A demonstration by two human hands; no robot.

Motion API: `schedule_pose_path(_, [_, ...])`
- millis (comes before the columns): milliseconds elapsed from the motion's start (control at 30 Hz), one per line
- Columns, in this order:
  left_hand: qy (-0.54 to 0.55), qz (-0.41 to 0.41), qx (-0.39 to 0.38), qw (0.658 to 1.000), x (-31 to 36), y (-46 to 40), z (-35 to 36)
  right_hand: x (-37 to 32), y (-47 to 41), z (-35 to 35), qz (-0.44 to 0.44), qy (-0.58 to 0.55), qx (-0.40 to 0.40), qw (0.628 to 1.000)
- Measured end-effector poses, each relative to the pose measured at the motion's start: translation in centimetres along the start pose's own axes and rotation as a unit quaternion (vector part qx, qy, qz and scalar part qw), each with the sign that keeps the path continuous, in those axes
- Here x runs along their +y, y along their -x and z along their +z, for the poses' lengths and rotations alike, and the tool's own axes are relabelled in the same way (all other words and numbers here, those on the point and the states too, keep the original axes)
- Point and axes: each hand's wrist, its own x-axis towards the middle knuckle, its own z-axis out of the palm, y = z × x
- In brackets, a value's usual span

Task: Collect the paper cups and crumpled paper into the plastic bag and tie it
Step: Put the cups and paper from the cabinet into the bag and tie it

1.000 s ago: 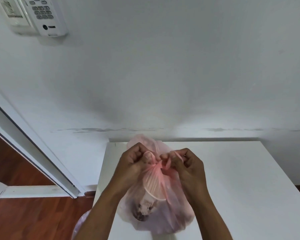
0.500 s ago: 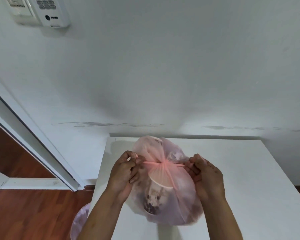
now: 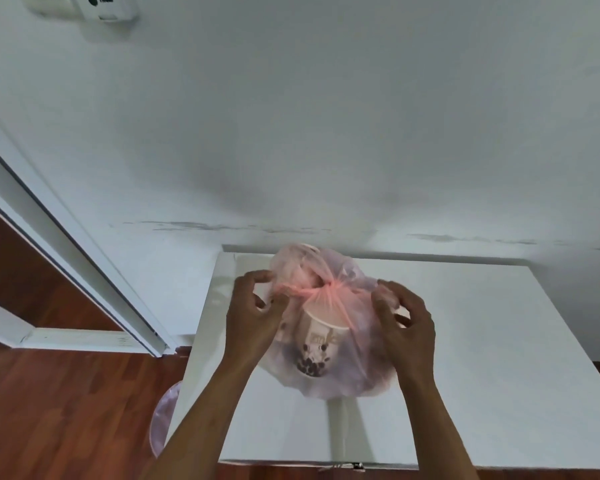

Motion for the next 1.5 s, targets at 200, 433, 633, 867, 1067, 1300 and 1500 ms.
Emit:
schedule_pose_path(200, [0.029, -0.134, -0.088, 0.987, -2.2, -0.5, 1.0, 2.2, -0.8, -0.9, 0.113, 0.025, -0.128, 0.985])
schedule_pose_path(433, [0.065, -0.150, -0.065, 0.984, -3.4, 1.7, -1.3, 2.8, -0.4, 1.1, 0.111, 0.029, -0.179, 0.977])
schedule_pose_path(633, [0.095, -0.188, 0.038, 0.977, -5.1, 3.7, -7.7, 1.6, 2.2, 7.3, 0.079, 0.028, -0.275, 0.958])
schedule_pose_path(867, [0.095, -0.256, 0.162, 0.948, -8.7, 5.7, -15.7, -0.6, 7.5, 14.9, 0.020, 0.063, -0.347, 0.936])
schedule_pose_path(1067, [0.133, -0.242, 0.158, 0.948, -13.2, 4.4, -22.0, -2.7, 11.0, 22.0, 0.009, 0.099, -0.354, 0.930])
schedule_pose_path(1300, [0.129, -0.247, 0.119, 0.953, -20.9, -0.1, -31.0, -3.9, 16.5, 32.3, 0.030, 0.153, -0.324, 0.933])
schedule_pose_path(1500, [0.113, -0.290, 0.081, 0.947, -26.7, -1.5, -35.6, -2.3, 21.2, 37.8, 0.069, 0.176, -0.315, 0.930])
